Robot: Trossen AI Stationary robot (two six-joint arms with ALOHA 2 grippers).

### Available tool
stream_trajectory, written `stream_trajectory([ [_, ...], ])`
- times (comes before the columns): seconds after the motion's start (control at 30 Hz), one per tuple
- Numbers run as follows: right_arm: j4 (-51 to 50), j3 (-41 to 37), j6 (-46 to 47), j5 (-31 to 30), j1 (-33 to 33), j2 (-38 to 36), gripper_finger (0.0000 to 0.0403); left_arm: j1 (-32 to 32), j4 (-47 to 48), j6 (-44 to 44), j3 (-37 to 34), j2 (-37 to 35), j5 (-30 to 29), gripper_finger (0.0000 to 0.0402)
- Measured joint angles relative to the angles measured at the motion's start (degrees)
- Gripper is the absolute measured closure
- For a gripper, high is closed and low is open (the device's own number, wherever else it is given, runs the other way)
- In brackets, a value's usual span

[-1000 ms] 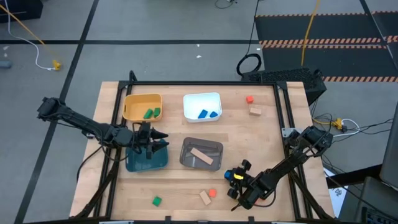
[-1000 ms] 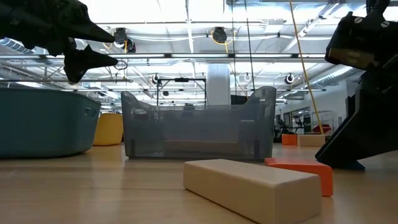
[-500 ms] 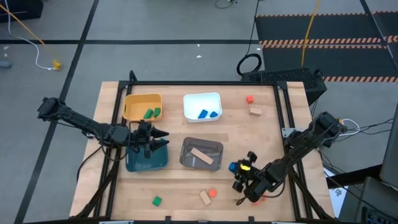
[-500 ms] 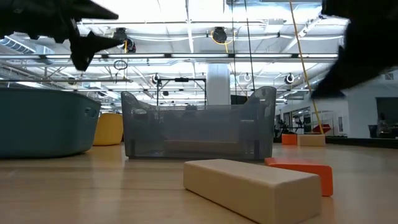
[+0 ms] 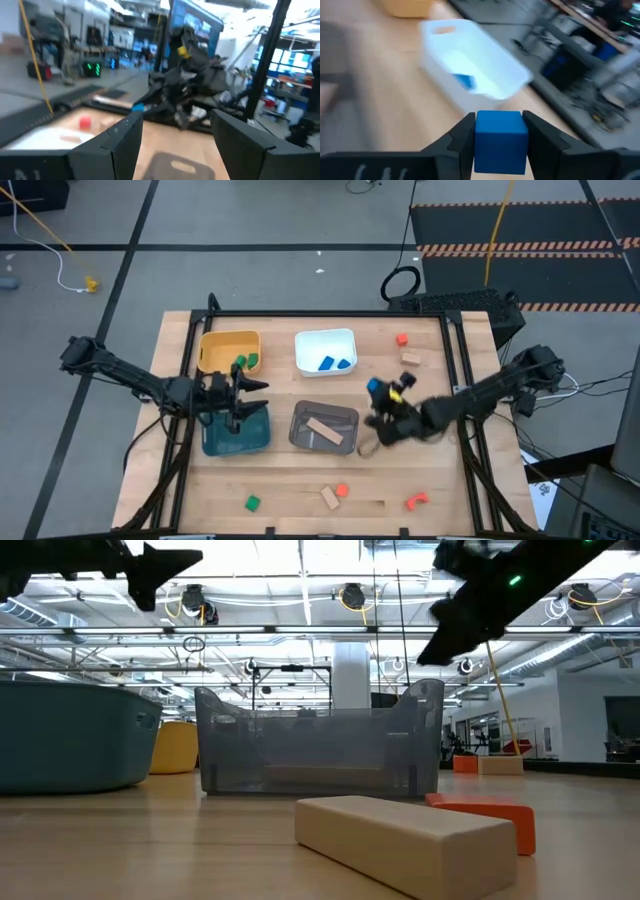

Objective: Sort & place blocks by color
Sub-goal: Put the blue block into the white bin

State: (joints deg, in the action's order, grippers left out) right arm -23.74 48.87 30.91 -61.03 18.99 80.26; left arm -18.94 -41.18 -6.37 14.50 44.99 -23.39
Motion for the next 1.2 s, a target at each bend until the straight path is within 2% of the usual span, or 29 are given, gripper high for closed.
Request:
stream_trajectory([
  [0.13, 12.0, -4.2, -10.2, 5.6, -8.8, -1.3, 0.0281, 0.8, -3.0, 2.0, 0.0, 0.0, -0.7, 0.0167],
  [0.27, 32.2, -8.7, -23.5, 17.2, -16.3, -1.2, 0.0283, 1.9, -4.2, 2.2, 0.0, 0.0, -0.7, 0.0167],
  [0.37, 47.4, -11.7, -30.1, 26.8, -20.9, -0.9, 0.0282, 2.6, -4.1, 1.9, 0.0, 0.0, -0.7, 0.0167],
  [0.47, 56.4, -13.3, -33.2, 29.9, -25.2, -0.9, 0.0279, 3.0, -4.1, 0.3, 0.0, 0.0, -0.7, 0.0167],
  [0.57, 58.6, -13.5, -34.0, 32.0, -29.4, -0.9, 0.028, 3.4, -4.1, -1.3, 0.0, 0.0, -0.7, 0.0167],
  [0.73, 61.5, -13.6, -30.0, 40.6, -34.5, -0.3, 0.0282, 3.5, -4.1, -2.8, 0.0, 0.0, -0.8, 0.0167],
  [1.2, 78.5, -13.6, -28.6, 41.9, -36.2, 13.6, 0.0281, 3.5, -3.9, -4.7, 0.0, 0.0, -0.8, 0.0167],
])
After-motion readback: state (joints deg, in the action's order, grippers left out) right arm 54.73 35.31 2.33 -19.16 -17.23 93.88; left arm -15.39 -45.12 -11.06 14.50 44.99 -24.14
